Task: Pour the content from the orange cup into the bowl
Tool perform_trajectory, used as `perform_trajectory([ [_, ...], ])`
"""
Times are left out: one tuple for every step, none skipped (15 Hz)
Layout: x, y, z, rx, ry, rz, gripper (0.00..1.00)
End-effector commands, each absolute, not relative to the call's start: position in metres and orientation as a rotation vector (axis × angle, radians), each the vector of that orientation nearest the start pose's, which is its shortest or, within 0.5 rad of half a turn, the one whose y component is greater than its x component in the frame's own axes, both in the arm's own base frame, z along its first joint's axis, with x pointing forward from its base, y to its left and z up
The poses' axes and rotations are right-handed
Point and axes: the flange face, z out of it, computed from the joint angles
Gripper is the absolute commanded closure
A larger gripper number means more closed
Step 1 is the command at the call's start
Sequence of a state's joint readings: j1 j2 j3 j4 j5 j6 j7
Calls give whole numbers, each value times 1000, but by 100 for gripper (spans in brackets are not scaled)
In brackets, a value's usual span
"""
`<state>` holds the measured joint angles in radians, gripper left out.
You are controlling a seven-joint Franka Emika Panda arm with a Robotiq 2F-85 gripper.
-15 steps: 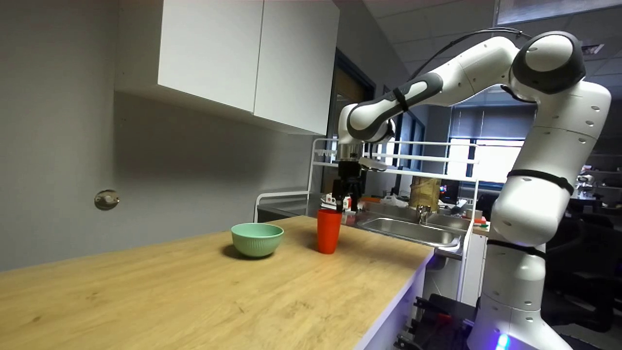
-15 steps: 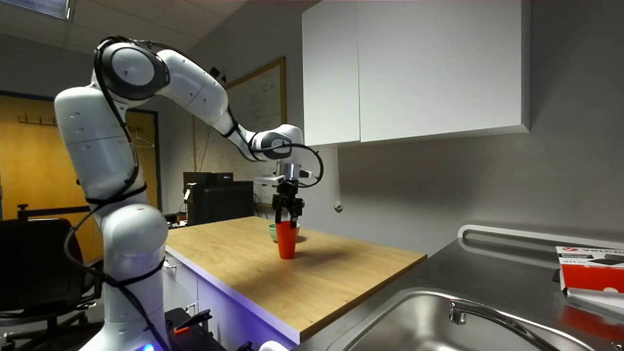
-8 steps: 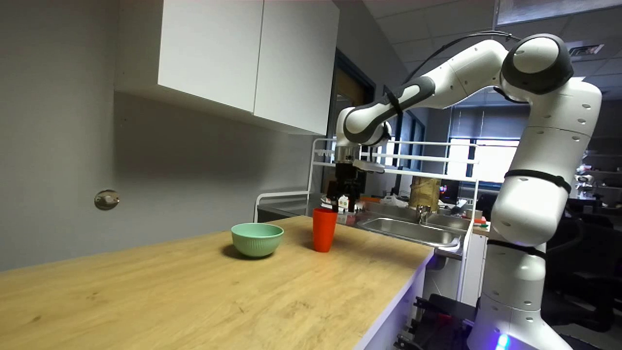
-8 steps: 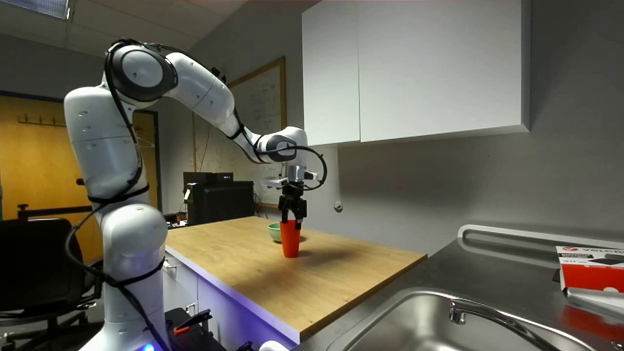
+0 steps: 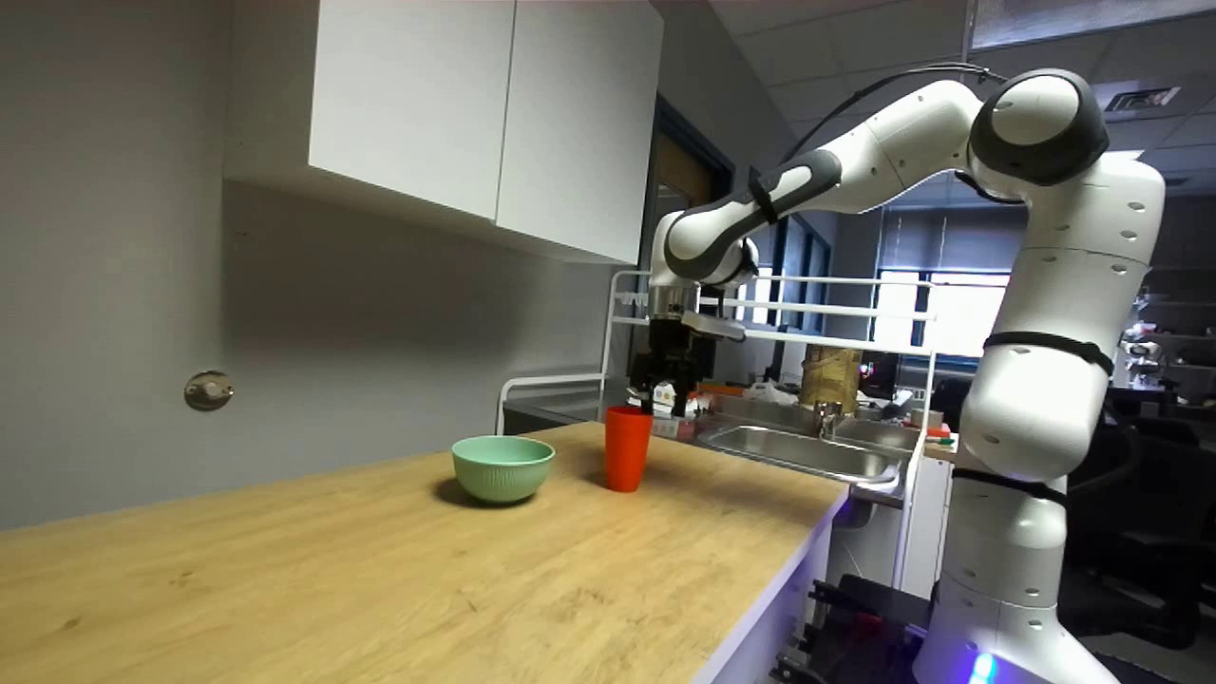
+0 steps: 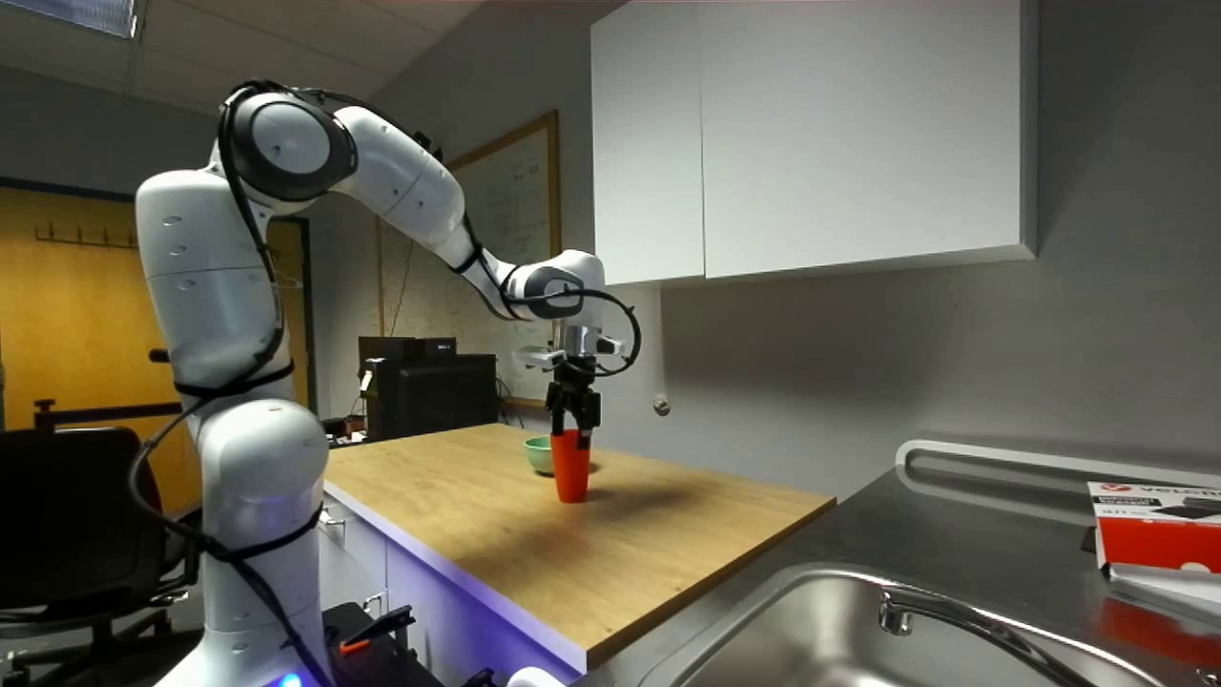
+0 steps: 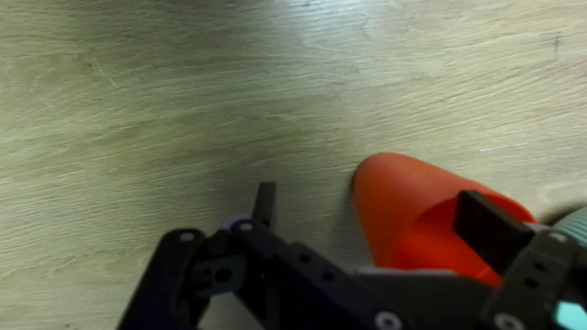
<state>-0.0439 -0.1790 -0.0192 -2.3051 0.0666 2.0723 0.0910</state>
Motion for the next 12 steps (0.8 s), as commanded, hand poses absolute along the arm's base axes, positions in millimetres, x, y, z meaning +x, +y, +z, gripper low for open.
perform_trajectory([
  [477,-16,437,-3025,227,53,0],
  [478,-13,442,-3025,218,38,0],
  [478,-13,445,-3028,218,24,0],
  [479,-12,447,-3029,218,13,0],
  [481,-13,449,-3036,229,-1,0],
  [483,-14,449,-3044,243,-7,0],
  [485,-15,448,-3042,246,-9,0],
  [487,-17,447,-3044,253,-11,0],
  [490,-18,445,-3044,257,-8,0],
  [493,-19,443,-3045,261,-5,0],
  [495,-20,441,-3053,268,0,0],
  [498,-22,438,-3057,273,8,0],
])
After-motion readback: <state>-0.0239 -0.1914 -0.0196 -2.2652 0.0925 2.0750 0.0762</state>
